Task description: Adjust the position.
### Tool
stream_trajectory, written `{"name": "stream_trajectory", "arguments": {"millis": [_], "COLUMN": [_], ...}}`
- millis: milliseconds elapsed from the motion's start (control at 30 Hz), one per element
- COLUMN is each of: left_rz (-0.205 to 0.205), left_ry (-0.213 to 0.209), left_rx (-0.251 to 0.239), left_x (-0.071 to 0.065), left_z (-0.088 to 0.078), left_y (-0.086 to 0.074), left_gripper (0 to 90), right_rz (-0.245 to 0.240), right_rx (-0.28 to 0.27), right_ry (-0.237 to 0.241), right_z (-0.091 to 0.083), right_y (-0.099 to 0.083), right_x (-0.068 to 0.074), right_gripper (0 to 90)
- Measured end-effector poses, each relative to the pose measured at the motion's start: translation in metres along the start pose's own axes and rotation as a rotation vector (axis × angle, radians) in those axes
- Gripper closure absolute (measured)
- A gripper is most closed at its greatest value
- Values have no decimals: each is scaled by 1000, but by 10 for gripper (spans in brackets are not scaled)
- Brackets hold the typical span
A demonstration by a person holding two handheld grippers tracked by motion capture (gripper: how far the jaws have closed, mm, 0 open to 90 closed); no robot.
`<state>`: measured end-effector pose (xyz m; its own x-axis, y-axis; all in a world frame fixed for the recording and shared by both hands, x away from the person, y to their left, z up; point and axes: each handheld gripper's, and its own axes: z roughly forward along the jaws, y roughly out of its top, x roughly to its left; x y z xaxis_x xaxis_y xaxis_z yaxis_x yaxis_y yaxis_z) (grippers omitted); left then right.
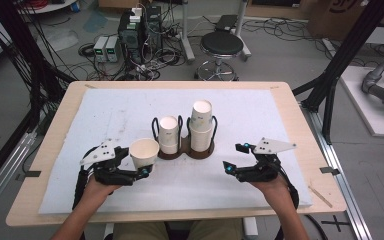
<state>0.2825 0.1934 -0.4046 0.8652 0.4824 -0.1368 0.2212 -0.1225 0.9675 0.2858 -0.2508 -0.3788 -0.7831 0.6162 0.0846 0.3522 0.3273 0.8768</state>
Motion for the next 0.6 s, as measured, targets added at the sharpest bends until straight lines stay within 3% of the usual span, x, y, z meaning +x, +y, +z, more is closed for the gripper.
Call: {"name": "stream_trajectory", "arguments": {"millis": [100,300,600], "left_rz": [-9,-14,-14], "left_ry": [32,83,118], "left_rx": [-36,-77,-106], "left_x": [4,13,17], "left_z": [-9,-23,-30], "left_y": [-1,-4,-6], "left_gripper": [309,309,306], "right_rz": [11,38,49], "right_rx": [-16,-52,-54], "right_ry": [-56,-119,-151], "right_z": [-4,-13,-12], "right_y": [-12,-21,-27], "right_x": [-6,-12,-16], "right_gripper": [222,218,218]}}
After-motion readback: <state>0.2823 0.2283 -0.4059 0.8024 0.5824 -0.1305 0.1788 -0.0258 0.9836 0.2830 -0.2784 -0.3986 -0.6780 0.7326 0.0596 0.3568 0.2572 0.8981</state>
